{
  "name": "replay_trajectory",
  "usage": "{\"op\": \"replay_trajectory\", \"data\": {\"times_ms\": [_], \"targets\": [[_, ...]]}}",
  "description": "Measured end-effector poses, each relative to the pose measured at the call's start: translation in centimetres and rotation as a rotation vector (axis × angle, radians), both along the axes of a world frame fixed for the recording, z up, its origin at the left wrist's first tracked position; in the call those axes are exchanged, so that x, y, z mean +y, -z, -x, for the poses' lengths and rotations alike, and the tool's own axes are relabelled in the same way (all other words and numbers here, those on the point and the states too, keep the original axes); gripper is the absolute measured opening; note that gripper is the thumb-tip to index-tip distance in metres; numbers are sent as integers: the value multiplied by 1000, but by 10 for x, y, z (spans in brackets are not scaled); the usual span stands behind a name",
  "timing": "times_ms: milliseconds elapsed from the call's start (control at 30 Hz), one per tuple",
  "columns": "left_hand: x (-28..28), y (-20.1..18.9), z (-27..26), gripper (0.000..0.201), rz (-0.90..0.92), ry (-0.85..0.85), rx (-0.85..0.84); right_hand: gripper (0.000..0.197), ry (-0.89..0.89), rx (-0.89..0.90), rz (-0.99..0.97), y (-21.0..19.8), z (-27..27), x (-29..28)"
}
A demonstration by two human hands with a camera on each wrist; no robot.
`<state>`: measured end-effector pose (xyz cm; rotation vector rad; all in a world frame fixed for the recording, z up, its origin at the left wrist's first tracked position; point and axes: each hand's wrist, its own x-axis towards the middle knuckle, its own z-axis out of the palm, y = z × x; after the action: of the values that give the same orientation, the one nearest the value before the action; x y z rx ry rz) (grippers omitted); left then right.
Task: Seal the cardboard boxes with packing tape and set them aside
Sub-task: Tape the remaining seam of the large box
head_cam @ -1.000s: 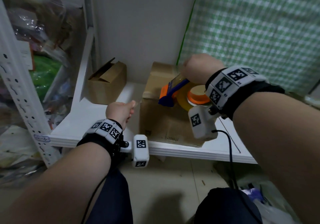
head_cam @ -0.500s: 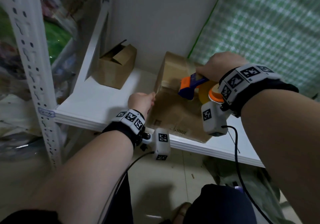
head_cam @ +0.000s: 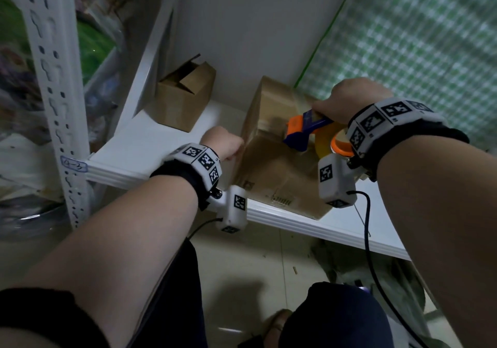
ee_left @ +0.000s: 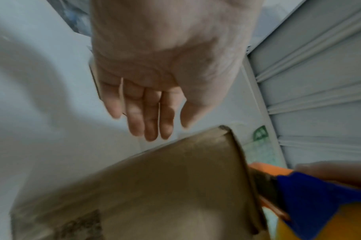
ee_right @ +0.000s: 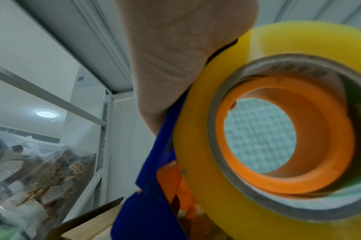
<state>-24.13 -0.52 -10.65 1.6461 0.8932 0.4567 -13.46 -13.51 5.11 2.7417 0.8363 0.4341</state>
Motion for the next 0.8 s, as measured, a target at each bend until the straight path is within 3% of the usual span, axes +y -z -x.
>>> {"op": "replay_trajectory", "data": {"times_ms": [100, 200, 267, 433, 600, 800], "targets": [[0, -13, 2, 31, 200, -17, -326, 44, -20, 22, 29, -1, -2, 0], [-8, -20, 6, 60, 407, 220, -479, 43, -13, 26, 46, -3, -2, 1], [-13, -19, 10, 70, 434, 338, -470, 42, -9, 8, 37, -2, -4, 1], [-13, -9, 12, 80, 433, 433, -404, 33, -79, 32, -140, 7, -15, -4], [-18, -8, 16, 82, 389, 453, -281, 42, -17, -66, -19, 4, -12, 4], [-17, 9, 15, 86, 420, 438, -124, 40, 1, -13, -8, 4, -15, 4]]}}
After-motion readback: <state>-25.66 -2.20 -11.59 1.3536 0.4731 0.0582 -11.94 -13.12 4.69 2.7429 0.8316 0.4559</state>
